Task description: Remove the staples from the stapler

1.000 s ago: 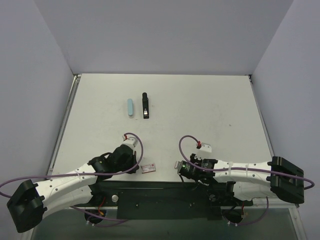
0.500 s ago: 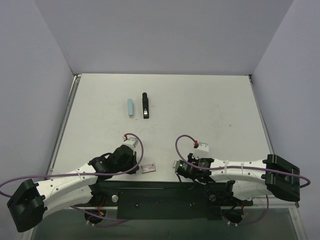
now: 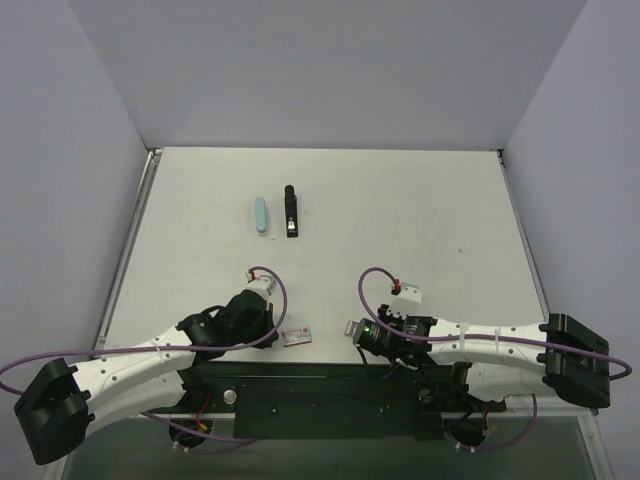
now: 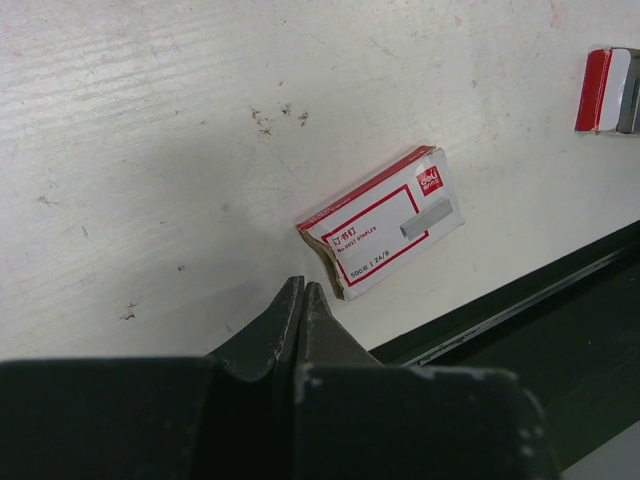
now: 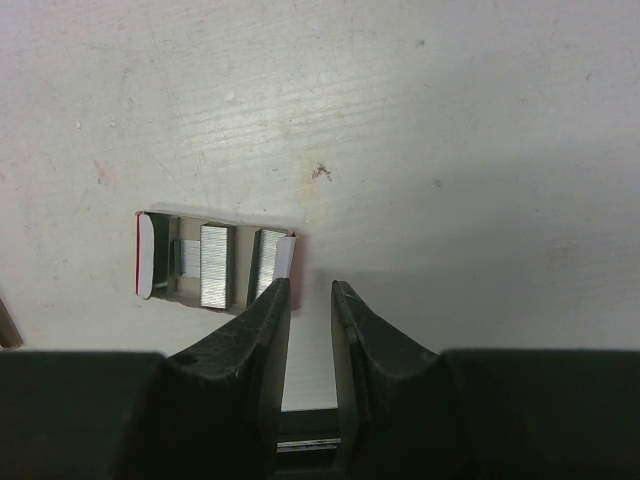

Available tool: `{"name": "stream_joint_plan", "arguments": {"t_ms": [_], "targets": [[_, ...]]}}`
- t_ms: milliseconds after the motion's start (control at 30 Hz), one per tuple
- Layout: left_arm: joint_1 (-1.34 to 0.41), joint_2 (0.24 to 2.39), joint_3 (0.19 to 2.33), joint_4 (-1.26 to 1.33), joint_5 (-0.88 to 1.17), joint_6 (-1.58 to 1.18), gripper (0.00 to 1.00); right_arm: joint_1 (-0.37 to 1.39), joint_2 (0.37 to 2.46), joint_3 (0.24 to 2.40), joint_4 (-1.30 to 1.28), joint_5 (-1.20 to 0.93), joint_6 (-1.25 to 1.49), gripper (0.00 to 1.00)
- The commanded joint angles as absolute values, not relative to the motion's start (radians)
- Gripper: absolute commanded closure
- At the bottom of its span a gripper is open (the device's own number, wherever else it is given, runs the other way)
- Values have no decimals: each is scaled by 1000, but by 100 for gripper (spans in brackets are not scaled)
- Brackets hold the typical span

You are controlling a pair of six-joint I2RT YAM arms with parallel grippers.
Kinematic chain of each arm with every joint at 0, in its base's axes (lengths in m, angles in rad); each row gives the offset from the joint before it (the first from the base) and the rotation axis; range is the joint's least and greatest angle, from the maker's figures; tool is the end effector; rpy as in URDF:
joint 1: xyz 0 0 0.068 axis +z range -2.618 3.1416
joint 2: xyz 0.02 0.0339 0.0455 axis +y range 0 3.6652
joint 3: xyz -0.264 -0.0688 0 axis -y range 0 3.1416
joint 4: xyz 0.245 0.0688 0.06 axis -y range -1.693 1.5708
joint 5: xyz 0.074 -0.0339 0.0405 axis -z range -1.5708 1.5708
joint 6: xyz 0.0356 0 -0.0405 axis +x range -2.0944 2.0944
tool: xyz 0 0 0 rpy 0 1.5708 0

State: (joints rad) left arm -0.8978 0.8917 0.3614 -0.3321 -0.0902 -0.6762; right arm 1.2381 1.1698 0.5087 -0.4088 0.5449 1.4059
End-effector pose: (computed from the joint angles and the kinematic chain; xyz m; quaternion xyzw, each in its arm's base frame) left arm 0.1067 -0.1287 0.1636 0.0881 0.9330 -0.2155 0.2746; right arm 0.0819 0.1805 0.1619 0.1446 0.9242 0.1672 0.3114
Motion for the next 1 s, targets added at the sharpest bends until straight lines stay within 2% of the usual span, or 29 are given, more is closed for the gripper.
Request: {"name": "stream_joint_plan", "arguments": {"t_ms": [0, 967], "targets": [[-904, 891, 383, -295, -77, -667, 100, 1241, 1170, 508, -457, 586, 1425, 81], [-904, 861, 364, -304, -75, -664, 100, 1243, 1209, 541, -434, 588, 1416, 82]]}}
